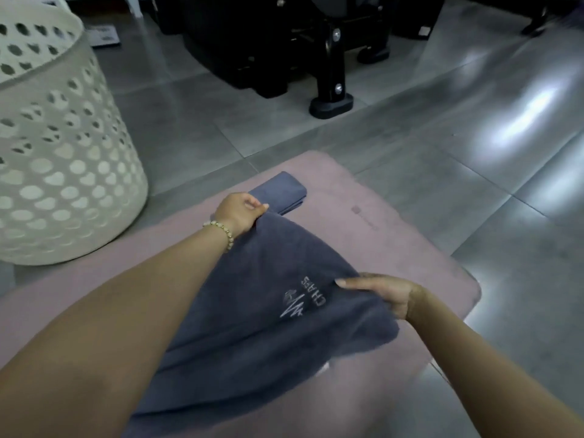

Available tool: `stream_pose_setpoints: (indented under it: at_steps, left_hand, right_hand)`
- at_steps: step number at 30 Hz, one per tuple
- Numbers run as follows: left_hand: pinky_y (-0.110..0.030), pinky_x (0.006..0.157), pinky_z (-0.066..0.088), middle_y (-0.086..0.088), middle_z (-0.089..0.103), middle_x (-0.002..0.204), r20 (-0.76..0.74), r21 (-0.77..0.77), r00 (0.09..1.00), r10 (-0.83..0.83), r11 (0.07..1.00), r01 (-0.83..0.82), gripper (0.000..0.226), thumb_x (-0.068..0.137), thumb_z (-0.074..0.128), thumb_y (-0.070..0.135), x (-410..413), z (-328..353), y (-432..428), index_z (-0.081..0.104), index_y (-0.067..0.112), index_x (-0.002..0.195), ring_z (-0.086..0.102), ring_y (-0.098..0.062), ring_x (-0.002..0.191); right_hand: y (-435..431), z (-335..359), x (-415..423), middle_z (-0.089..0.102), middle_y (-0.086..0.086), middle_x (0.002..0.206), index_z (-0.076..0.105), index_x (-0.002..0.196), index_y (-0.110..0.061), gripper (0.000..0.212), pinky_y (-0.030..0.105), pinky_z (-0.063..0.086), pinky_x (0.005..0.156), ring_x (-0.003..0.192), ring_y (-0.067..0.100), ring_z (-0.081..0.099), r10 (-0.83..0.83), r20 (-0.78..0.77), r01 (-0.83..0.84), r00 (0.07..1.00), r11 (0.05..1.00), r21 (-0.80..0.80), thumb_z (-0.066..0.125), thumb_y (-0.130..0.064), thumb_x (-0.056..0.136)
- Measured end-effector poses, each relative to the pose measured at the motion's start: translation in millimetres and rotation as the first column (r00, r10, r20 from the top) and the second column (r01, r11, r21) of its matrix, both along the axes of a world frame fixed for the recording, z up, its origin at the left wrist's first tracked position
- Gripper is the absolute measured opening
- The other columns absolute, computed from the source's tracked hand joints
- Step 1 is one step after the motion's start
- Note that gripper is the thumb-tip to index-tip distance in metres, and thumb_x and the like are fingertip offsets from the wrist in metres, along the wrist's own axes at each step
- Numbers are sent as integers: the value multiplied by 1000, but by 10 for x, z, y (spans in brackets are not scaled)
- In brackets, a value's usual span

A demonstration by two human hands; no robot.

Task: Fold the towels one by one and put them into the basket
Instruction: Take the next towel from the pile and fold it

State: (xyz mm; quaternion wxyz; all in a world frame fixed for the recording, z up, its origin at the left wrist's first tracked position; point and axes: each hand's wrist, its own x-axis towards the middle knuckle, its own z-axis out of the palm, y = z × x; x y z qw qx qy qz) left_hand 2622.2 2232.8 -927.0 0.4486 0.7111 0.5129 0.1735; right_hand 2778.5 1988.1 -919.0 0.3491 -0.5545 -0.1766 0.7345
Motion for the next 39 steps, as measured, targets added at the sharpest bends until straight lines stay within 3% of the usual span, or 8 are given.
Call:
stream_pose_setpoints:
  at_steps: [2,5,10,16,23,28,36,39]
  left_hand:
    - [-34,75,50,-11,64,91,76,-107,997,26,994,-17,10,89,63,15,161,-156,-119,58,14,97,62,-17,69]
    - [-33,113,24,-14,30,149,-63,-22,982,-178,984,177,66,91,60,17,222,-487,-477,24,5,145,34,-27,136]
    - [-39,108,29,-4,25,147,-562,1,704,-434,851,526,60,93,45,50,23,-1017,-1000,30,23,145,27,-25,135]
    - [-36,117,16,4,9,158,-578,-67,651,-492,824,563,75,90,39,62,-73,-1072,-1089,13,27,151,9,-18,145]
    - [-47,117,-5,2,-18,158,-620,-146,576,-532,800,582,91,79,38,78,-93,-1110,-1284,-2,38,150,-17,-24,145]
    - [-45,117,2,-2,28,145,-491,182,781,-386,831,525,101,60,16,93,-188,-1257,-1697,32,36,141,17,-20,140]
    - [-48,115,-15,5,-11,158,-572,90,680,-459,789,608,124,42,-11,98,-247,-1355,-1849,-3,36,149,-19,-20,144]
    - [-46,115,-14,6,-13,158,-572,79,657,-490,765,639,127,40,-11,98,-290,-1323,-1809,-4,35,150,-20,-19,144]
  right_hand:
    - [-99,-292,157,68,17,107,67,105,-5,45,30,51,84,89,24,64,-206,304,227,930,973,-36,83,-27,69]
    - [-351,-687,210,63,11,91,60,108,-6,30,24,48,70,79,19,58,-313,602,394,734,919,-3,72,-8,81]
    - [-577,-1026,171,63,6,89,59,91,-11,30,21,46,67,77,17,55,-26,735,175,678,976,-127,77,-31,76]
    - [-582,-1084,-72,69,11,103,66,98,-6,49,28,40,69,96,27,64,404,802,-86,440,908,-410,68,-50,76]
    - [-693,-1016,-217,73,9,93,72,89,-10,26,25,43,65,82,25,65,208,861,152,464,939,-309,71,-33,75]
    - [-784,-1024,-343,68,5,101,56,104,-11,40,31,49,79,97,26,64,154,874,204,461,940,-274,75,-32,75]
    - [-1017,-1053,-79,47,-2,50,49,52,-16,38,17,38,48,39,2,44,-32,789,234,614,962,-143,74,-16,81]
    - [-1215,-968,234,53,-7,40,58,49,-15,34,8,38,46,33,0,47,-119,839,346,531,934,-86,77,-15,77]
